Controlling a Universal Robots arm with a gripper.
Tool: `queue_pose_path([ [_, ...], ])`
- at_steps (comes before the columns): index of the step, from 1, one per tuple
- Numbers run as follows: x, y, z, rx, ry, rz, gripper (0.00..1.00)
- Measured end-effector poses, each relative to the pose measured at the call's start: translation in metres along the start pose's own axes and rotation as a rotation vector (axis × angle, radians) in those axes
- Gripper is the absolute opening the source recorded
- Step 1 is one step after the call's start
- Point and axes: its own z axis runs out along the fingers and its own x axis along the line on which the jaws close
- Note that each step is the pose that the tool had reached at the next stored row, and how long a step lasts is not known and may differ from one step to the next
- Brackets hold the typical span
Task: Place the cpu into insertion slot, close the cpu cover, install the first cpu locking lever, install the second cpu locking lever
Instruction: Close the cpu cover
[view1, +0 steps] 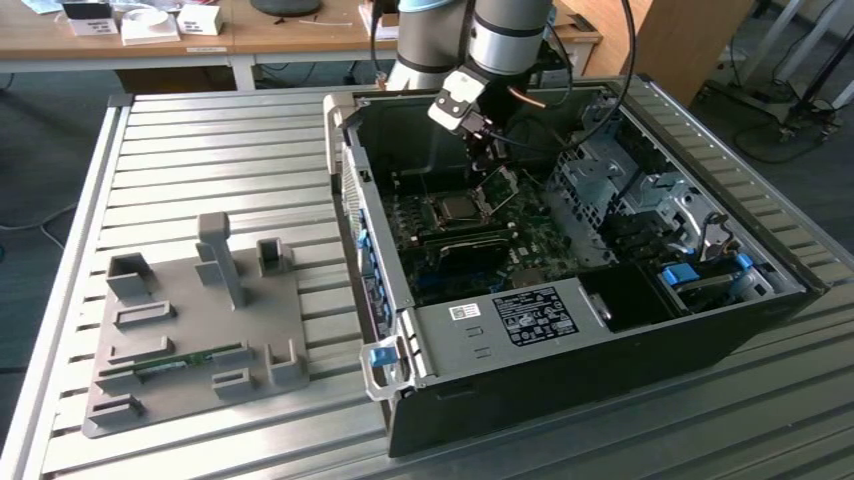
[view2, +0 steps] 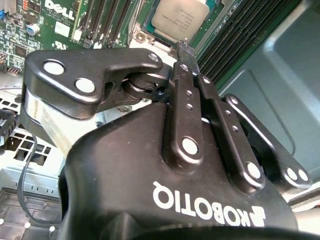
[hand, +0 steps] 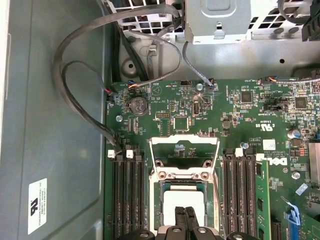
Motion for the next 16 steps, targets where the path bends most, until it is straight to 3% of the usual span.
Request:
queue_pose_path([
  [16, 0.0001, 0.0001, -0.0033, -0.0001, 0.0002, 0.0, 0.11],
])
